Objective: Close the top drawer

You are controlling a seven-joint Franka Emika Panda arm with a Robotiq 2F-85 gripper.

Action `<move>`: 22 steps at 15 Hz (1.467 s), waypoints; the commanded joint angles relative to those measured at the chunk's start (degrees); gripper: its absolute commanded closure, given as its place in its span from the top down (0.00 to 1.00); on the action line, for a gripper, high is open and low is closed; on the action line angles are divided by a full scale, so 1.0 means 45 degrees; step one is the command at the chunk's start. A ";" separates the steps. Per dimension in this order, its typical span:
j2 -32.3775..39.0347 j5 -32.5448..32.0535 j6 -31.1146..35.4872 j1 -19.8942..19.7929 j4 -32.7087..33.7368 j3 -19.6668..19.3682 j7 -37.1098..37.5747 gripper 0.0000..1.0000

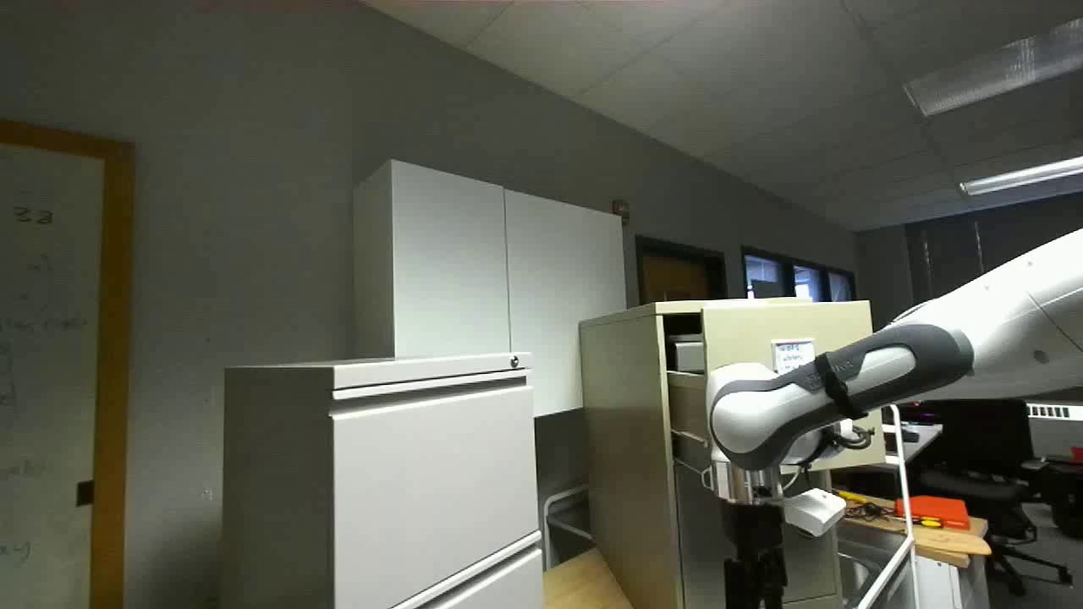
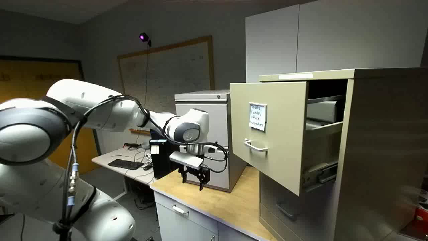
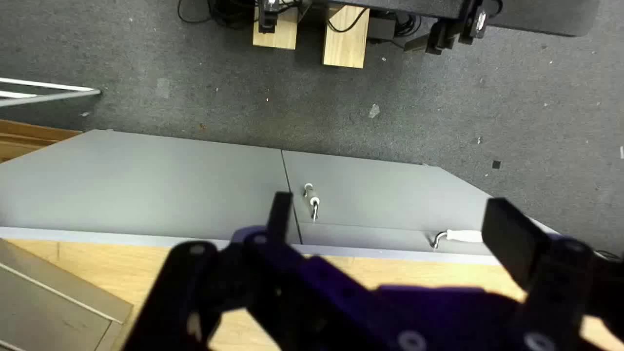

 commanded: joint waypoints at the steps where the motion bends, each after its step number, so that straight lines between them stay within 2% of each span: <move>1: 0.0024 0.0092 -0.0016 -0.0178 0.0016 0.0166 -0.0078 1.00; 9: 0.0024 0.0092 -0.0010 -0.0178 0.0016 0.0166 -0.0078 1.00; 11: 0.0125 0.0181 0.0136 -0.0307 0.0031 0.0319 0.0615 1.00; 19: -0.0170 0.0274 0.0916 -0.0392 0.0126 0.0653 0.1340 1.00; 21: -0.0529 0.0190 0.1187 -0.0415 0.0087 0.0877 0.1616 0.73; 22: -0.0768 0.0113 0.1349 -0.0443 0.0033 0.1023 0.1776 0.67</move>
